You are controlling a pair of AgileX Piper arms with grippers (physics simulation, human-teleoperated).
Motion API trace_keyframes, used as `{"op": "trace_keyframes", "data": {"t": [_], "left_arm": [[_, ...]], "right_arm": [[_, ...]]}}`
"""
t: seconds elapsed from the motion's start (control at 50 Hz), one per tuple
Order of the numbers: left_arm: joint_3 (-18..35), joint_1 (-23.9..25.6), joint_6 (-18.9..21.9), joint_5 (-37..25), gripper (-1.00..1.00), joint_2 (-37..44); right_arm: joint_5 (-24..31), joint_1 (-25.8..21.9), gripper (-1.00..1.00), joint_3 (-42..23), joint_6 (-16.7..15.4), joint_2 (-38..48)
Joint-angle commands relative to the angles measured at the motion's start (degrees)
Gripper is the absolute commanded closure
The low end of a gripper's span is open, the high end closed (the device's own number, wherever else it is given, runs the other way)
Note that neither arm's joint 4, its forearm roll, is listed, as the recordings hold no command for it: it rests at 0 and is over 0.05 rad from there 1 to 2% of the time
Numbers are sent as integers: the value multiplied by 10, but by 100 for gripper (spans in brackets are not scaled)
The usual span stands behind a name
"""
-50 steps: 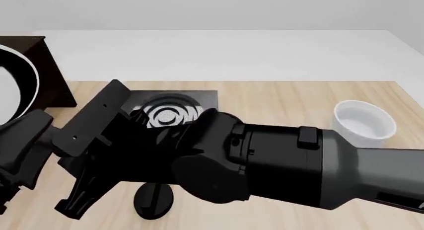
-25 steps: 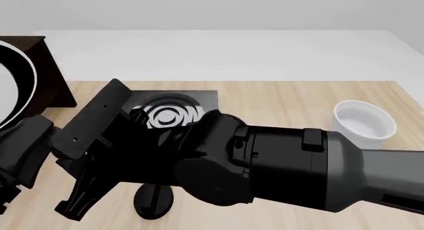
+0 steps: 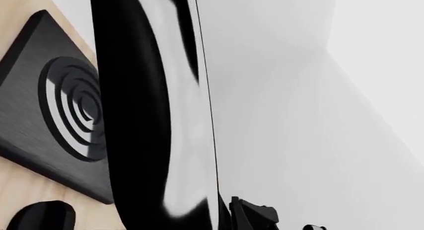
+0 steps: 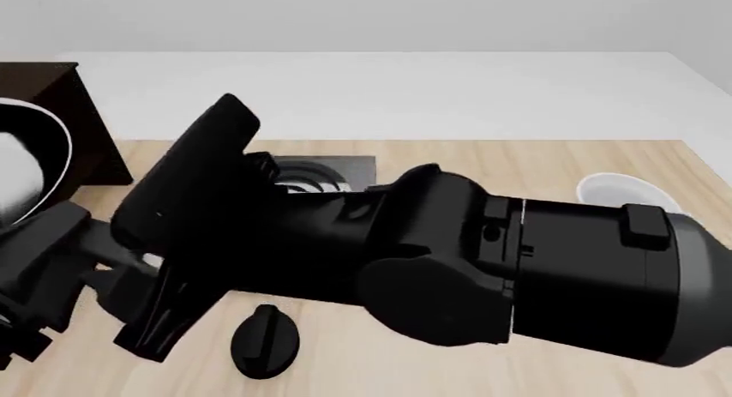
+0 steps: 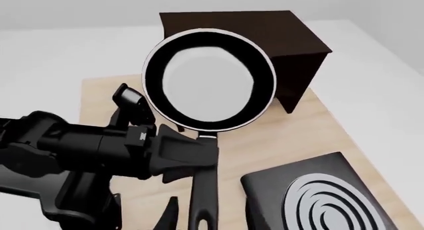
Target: Put the frying pan on the cabinet shelf.
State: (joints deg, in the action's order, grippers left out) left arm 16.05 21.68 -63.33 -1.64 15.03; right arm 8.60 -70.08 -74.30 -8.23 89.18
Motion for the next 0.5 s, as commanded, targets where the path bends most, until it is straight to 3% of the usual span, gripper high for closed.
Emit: {"op": "trace_keyframes", "data": {"t": [0.02,0.18,0.24,0.3,0.38,0.42,0.48,0.5], "left_arm": [[9,-1,12,6,100,-4],[12,-1,12,3,100,-5],[10,-2,12,6,100,-5],[10,-2,12,8,100,-3],[9,-2,13,8,100,-3],[7,-3,13,11,100,-2],[2,-7,12,20,100,2],[1,-7,13,22,100,4]], "right_arm": [[2,23,-100,31,12,-52],[-13,65,-100,87,35,-112],[-10,64,-100,107,30,-122],[-16,101,-100,140,51,-163],[-27,129,-100,177,52,-207],[-45,144,-100,209,16,-249],[-47,177,-100,244,45,-286],[-51,191,-100,258,38,-299]]}}
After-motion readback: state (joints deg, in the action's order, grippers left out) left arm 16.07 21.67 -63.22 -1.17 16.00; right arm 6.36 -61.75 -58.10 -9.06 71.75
